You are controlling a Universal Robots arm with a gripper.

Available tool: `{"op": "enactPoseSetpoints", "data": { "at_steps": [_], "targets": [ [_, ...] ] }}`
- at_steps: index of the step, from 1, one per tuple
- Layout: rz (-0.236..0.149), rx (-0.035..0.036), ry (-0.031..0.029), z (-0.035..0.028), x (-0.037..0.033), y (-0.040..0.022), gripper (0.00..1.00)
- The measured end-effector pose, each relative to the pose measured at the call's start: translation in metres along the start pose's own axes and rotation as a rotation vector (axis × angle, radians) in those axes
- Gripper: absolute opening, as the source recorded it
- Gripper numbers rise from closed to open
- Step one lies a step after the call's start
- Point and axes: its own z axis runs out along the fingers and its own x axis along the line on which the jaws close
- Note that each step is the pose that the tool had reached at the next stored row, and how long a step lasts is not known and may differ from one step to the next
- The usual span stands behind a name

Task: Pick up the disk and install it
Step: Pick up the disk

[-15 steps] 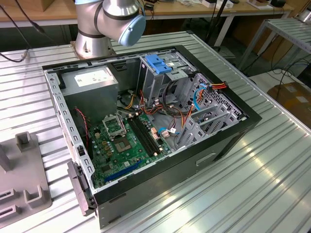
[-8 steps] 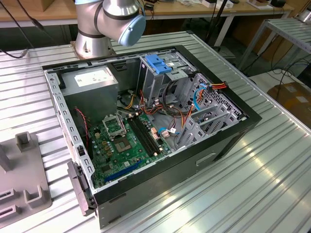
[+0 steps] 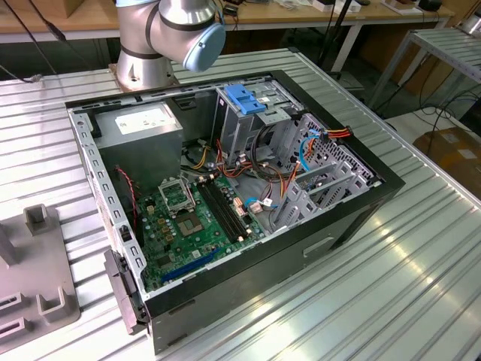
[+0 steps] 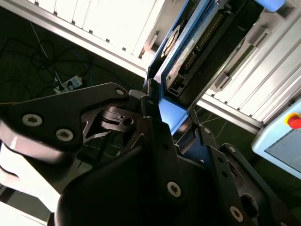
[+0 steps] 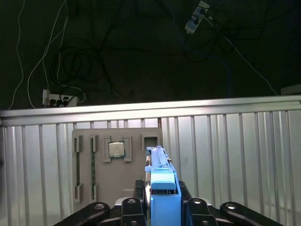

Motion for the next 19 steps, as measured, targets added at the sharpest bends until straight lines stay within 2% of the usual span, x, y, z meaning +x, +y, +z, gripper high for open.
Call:
{"op": "enactPoseSetpoints", "data": {
  "at_steps": [2, 12, 15, 19],
  "targets": [
    [0.000, 0.0000, 0.0000, -0.0071, -0.0002, 0.0002, 0.37],
    [0.000, 0.0001, 0.0000, -0.0300, -0.0007, 0.0008, 0.37],
    [0.000, -0.0001, 0.0001, -0.0403, -0.0009, 0.0010, 0.37],
    [0.000, 0.0000, 0.0000, -0.0406, -0.0009, 0.0010, 0.37]
  ]
}}
